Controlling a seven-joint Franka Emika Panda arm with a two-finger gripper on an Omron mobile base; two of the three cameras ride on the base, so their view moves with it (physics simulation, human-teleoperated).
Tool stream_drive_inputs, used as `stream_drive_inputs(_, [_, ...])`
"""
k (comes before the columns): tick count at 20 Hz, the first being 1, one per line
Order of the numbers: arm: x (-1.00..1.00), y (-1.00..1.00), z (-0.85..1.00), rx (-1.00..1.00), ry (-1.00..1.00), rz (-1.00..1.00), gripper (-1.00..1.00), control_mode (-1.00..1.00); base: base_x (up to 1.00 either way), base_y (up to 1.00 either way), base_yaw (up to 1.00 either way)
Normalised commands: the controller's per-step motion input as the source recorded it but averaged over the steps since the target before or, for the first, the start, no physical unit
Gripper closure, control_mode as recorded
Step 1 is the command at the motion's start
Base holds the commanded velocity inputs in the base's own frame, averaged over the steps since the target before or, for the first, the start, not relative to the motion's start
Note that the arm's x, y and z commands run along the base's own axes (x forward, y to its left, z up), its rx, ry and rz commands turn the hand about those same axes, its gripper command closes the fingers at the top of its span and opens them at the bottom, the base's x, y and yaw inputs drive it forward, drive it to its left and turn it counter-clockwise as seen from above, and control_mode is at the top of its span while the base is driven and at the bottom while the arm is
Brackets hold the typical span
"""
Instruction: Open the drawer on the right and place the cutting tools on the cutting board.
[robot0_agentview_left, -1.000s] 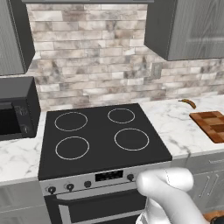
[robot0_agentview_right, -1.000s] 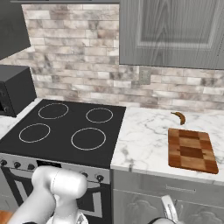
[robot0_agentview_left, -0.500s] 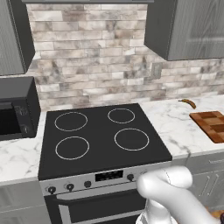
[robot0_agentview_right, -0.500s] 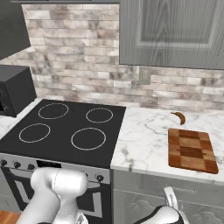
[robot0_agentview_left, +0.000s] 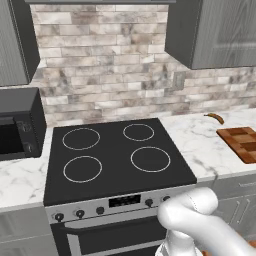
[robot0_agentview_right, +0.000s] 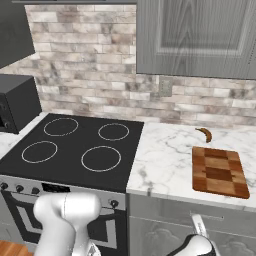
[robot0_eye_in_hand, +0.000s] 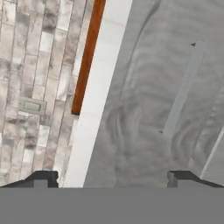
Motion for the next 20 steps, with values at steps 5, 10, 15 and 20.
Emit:
stream_drive_inputs(5, [0.24, -0.29, -0.38, 0.0, -0.06, 0.0, -1.0, -1.0, 0.0, 0.0, 0.0])
stream_drive_inputs(10, [0.19, -0.33, -0.35, 0.0, -0.01, 0.0, -1.0, -1.0, 0.0, 0.0, 0.0])
stream_drive_inputs(15, [0.28, -0.33, -0.29, 0.0, 0.0, 0.0, -1.0, -1.0, 0.0, 0.0, 0.0])
stream_drive_inputs(20, [0.34, -0.29, -0.23, 0.0, 0.0, 0.0, -1.0, -1.0, 0.0, 0.0, 0.0])
